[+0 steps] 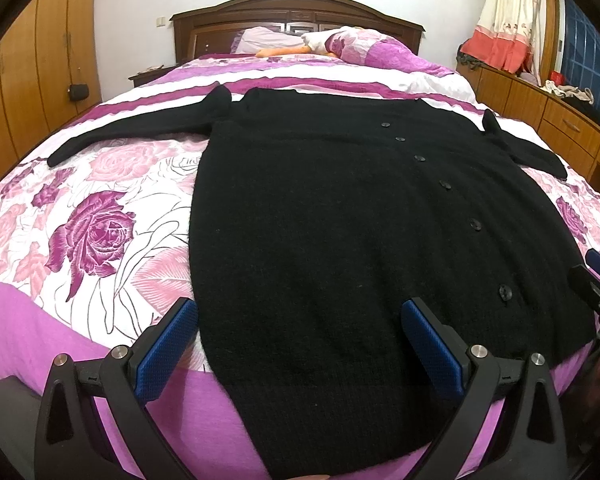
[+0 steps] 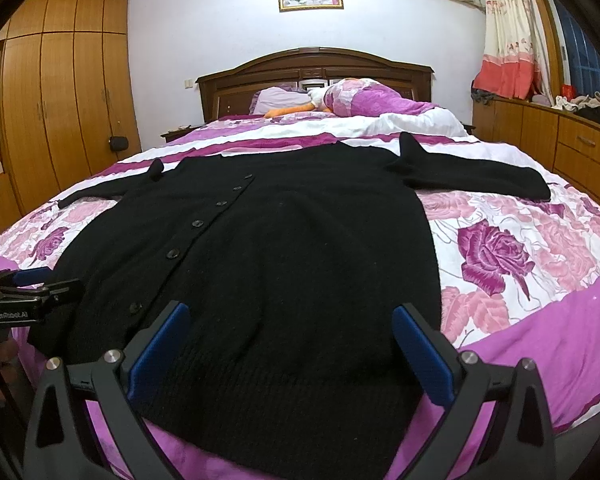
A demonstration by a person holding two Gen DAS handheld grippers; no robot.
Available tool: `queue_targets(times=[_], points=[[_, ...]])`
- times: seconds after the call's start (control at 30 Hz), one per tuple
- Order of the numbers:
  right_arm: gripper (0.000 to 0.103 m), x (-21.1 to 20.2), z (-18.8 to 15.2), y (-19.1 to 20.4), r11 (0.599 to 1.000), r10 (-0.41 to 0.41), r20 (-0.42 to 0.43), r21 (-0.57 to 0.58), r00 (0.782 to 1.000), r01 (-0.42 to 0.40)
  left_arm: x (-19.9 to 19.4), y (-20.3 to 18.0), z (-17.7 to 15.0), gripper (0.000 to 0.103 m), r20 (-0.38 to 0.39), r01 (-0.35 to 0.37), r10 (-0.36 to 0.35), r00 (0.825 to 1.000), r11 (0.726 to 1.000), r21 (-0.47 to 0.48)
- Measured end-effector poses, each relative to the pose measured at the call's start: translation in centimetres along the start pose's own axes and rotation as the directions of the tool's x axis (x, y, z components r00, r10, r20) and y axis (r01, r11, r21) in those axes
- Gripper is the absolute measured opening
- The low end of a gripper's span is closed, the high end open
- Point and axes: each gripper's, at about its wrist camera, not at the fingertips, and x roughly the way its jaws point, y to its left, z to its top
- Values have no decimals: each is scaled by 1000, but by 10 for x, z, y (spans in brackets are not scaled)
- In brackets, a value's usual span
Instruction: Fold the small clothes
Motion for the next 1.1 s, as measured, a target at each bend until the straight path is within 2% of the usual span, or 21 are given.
queue_targets(times=[1.1], points=[[103, 9, -2, 4, 1000, 2, -36, -14, 999, -3, 4, 5, 2, 89, -17, 6, -6, 1000, 1000, -2]])
